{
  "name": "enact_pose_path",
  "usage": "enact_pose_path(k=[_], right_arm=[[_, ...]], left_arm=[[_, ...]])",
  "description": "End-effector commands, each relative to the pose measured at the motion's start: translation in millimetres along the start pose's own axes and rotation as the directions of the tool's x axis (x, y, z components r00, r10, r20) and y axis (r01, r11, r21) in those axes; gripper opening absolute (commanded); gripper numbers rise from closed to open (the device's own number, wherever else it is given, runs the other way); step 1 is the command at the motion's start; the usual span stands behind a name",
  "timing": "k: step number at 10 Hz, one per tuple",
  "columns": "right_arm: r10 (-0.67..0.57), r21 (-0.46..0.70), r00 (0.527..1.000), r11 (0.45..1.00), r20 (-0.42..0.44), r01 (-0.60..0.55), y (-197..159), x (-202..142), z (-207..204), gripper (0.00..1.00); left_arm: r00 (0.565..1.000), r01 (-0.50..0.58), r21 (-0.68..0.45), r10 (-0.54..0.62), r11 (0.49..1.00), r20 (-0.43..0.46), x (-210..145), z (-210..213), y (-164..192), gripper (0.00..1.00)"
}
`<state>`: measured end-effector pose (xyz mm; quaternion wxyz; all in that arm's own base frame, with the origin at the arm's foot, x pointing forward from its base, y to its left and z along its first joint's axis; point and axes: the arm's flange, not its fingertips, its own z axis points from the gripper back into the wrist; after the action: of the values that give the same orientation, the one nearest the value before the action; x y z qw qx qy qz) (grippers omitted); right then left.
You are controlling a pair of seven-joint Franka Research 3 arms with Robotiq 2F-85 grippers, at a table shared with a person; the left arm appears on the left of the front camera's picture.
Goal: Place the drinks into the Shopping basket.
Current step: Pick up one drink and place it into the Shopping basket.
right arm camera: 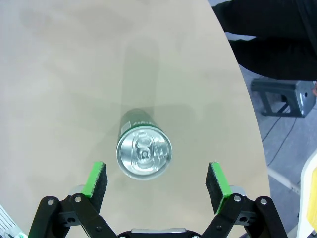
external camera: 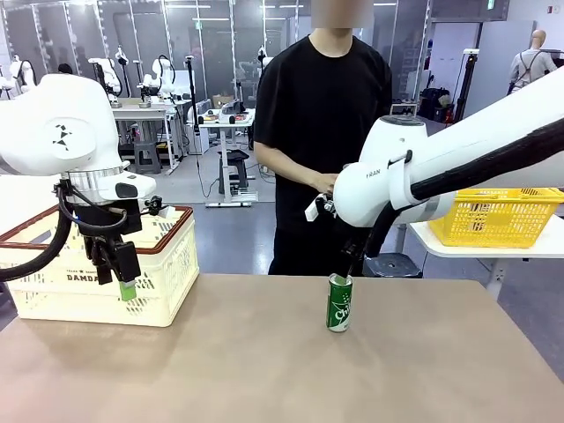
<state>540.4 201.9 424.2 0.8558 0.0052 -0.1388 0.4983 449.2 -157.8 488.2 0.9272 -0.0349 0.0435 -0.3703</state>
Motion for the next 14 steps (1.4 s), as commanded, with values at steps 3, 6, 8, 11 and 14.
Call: enact_pose_path(k=[3,6,8,11,14], right_arm=[[0.042,0.100,0.999,0.994,-0.005,-0.042,-16.2,11.5,-12.2,1.00],[0.029,0.125,0.999,0.992,-0.030,-0.026,-19.9,14.3,-24.8,1.00],[0.019,0.153,0.999,0.988,-0.044,-0.012,-25.3,12.2,-36.3,1.00],[0.045,0.191,0.998,0.981,-0.034,-0.038,-31.4,12.0,-50.0,1.00],[0.056,0.224,0.998,0.973,-0.042,-0.045,-32.1,15.5,-55.6,1.00]], left_arm=[[1.000,-0.002,0.001,0.002,1.000,0.004,-1.6,2.3,-0.6,1.00],[1.000,-0.002,0.001,0.002,1.000,0.004,-1.6,2.3,-0.6,1.00],[1.000,-0.002,0.001,0.002,1.000,0.004,-1.6,2.3,-0.6,1.00],[1.000,-0.002,0.001,0.002,1.000,0.004,-1.6,2.3,-0.6,1.00],[1.000,-0.002,0.001,0.002,1.000,0.004,-1.6,2.3,-0.6,1.00]])
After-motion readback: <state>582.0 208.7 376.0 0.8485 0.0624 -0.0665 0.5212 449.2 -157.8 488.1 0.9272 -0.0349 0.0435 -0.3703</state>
